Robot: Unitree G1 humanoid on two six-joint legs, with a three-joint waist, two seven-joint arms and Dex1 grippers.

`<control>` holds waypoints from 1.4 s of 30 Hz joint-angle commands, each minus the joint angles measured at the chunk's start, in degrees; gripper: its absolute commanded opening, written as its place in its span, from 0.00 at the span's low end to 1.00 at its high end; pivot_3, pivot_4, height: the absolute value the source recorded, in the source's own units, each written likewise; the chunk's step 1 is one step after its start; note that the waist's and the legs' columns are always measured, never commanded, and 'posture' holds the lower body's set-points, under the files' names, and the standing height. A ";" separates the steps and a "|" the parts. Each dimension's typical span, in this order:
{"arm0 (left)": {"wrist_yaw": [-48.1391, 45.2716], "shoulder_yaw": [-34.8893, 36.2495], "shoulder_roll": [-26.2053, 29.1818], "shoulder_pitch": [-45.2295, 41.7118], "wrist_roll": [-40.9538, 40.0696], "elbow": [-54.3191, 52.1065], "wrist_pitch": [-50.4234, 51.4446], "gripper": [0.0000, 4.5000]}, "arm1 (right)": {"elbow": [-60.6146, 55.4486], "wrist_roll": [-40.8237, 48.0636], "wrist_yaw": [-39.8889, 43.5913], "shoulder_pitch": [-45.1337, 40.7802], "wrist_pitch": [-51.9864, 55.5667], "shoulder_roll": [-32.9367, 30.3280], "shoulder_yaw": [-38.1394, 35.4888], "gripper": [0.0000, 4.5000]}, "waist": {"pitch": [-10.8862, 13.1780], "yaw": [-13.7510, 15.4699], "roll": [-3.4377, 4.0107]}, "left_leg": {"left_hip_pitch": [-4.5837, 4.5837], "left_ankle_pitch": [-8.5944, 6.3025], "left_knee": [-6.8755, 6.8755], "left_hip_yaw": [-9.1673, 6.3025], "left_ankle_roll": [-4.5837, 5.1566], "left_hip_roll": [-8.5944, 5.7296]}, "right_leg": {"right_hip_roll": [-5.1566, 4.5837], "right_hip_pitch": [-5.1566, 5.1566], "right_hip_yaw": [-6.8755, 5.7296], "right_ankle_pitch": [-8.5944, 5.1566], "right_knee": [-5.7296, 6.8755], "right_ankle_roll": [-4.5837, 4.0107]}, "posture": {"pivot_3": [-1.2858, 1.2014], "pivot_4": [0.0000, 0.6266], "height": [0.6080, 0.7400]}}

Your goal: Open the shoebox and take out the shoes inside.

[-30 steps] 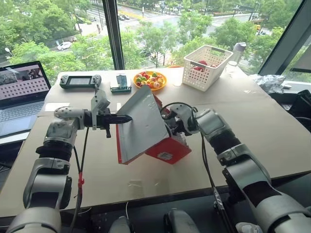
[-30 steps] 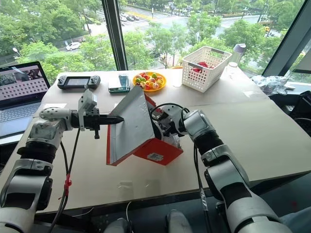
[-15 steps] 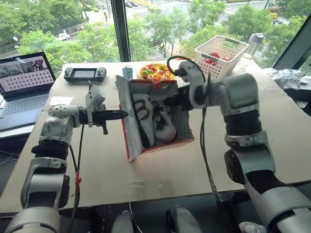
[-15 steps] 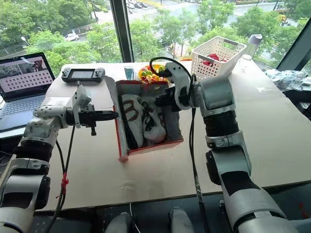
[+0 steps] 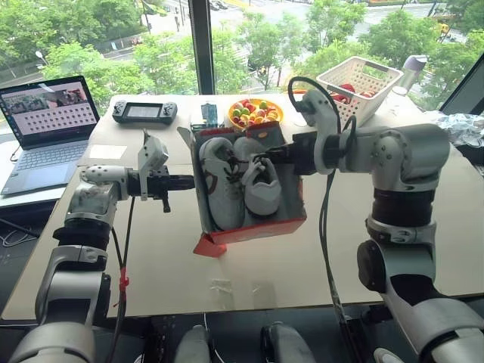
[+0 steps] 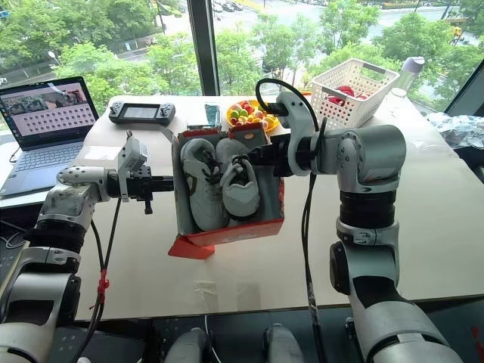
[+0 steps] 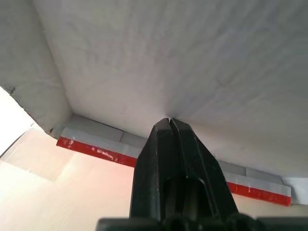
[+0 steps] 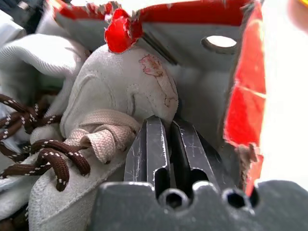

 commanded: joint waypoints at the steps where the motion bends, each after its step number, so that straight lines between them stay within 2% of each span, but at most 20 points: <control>1: -0.46 0.24 0.22 -1.25 -0.47 -2.41 0.29 0.00 | 3.93 1.21 0.96 1.80 -5.44 -5.34 -1.29 0.00 | 0.00 0.04 0.00 | 0.01 0.00 0.00 0.00 0.00 0.00 | 0.00 0.00 0.00 0.00 0.00 0.00 | 0.52 0.24 0.98; 5: -0.60 0.31 0.24 -0.78 -0.54 -2.93 0.53 0.00 | 9.07 0.74 -0.03 3.33 -9.16 -9.35 -1.27 0.00 | 0.02 -0.10 -0.01 | 0.00 0.00 0.00 -0.01 0.00 -0.01 | 0.01 0.00 0.02 -0.01 -0.01 0.01 | 0.52 0.24 0.98; 8: -0.44 0.27 0.06 -0.49 -0.51 -3.12 0.75 0.00 | 10.10 1.74 -0.49 2.97 -9.65 -10.01 -1.73 0.00 | 0.03 -0.26 0.00 | 0.03 0.00 -0.01 -0.01 0.00 0.00 | 0.04 0.00 0.05 -0.01 0.00 0.01 | 0.52 0.24 0.98; 14: -0.45 0.18 -0.24 -0.28 -0.52 -3.46 1.19 0.00 | 8.65 4.35 -1.50 -0.90 -7.62 -10.34 -3.87 0.00 | 0.06 -0.27 0.03 | 0.07 0.01 0.02 -0.02 0.01 0.01 | 0.07 0.00 0.07 -0.02 0.10 0.03 | 0.52 0.24 0.98; 19: -0.44 0.29 -0.34 -0.33 -0.49 -3.35 1.26 0.00 | 11.87 5.86 -1.27 -5.35 -8.23 -16.18 -7.71 0.00 | 0.11 0.26 0.05 | 0.06 0.00 0.04 -0.02 0.01 -0.01 | 0.04 0.00 0.08 -0.02 0.07 0.03 | 0.52 0.24 0.98; 23: -0.33 0.54 -0.48 0.14 -0.86 -4.11 1.67 0.00 | 24.06 0.56 -1.88 -4.24 -19.94 -24.46 -6.02 0.00 | 0.11 0.82 0.05 | 0.02 0.00 0.03 -0.03 0.00 -0.02 | 0.01 0.09 0.02 -0.01 -0.15 0.03 | 0.52 0.24 0.98; 26: 0.09 0.85 -0.62 0.45 -1.15 -4.72 2.16 0.00 | 33.88 -4.55 -3.85 -1.23 -31.85 -27.31 -3.17 0.00 | 0.12 0.85 0.04 | 0.03 -0.01 0.03 -0.02 0.00 -0.09 | -0.04 0.18 0.06 0.02 -0.29 0.11 | 0.52 0.24 0.98; 29: 0.26 1.17 -0.47 1.23 -1.49 -5.73 2.66 0.00 | 44.08 -8.09 -6.24 1.64 -42.43 -27.50 -2.52 0.00 | 0.14 0.37 0.03 | 0.05 0.00 0.03 0.01 0.00 -0.14 | -0.05 0.17 0.20 0.03 -0.30 0.23 | 0.52 0.24 0.98; 34: 0.72 1.00 -0.40 2.23 -1.86 -6.48 3.03 0.00 | 57.64 -10.49 -7.95 5.05 -52.48 -24.59 -2.22 0.00 | 0.27 -0.95 0.11 | 0.36 0.00 -0.03 0.10 0.01 -0.20 | 0.07 0.17 0.62 0.05 -0.10 0.24 | 0.52 0.24 0.98; 39: 1.06 0.84 -0.84 2.45 -2.06 -6.78 3.14 0.00 | 62.62 -14.59 -9.31 6.68 -59.28 -24.77 0.20 0.34 | 0.28 -1.53 0.10 | 0.71 0.01 -0.05 0.25 0.01 -0.24 | 0.08 0.29 0.91 -0.10 0.10 0.59 | 0.52 0.24 0.98; 42: 1.24 0.86 -1.10 2.43 -2.18 -6.99 3.39 0.00 | 61.97 -21.99 -11.51 8.24 -65.55 -26.31 6.67 0.57 | 0.28 -1.54 0.09 | 0.82 0.01 -0.02 0.29 0.01 -0.31 | 0.08 0.38 1.09 -0.08 0.09 0.75 | 0.52 0.24 0.98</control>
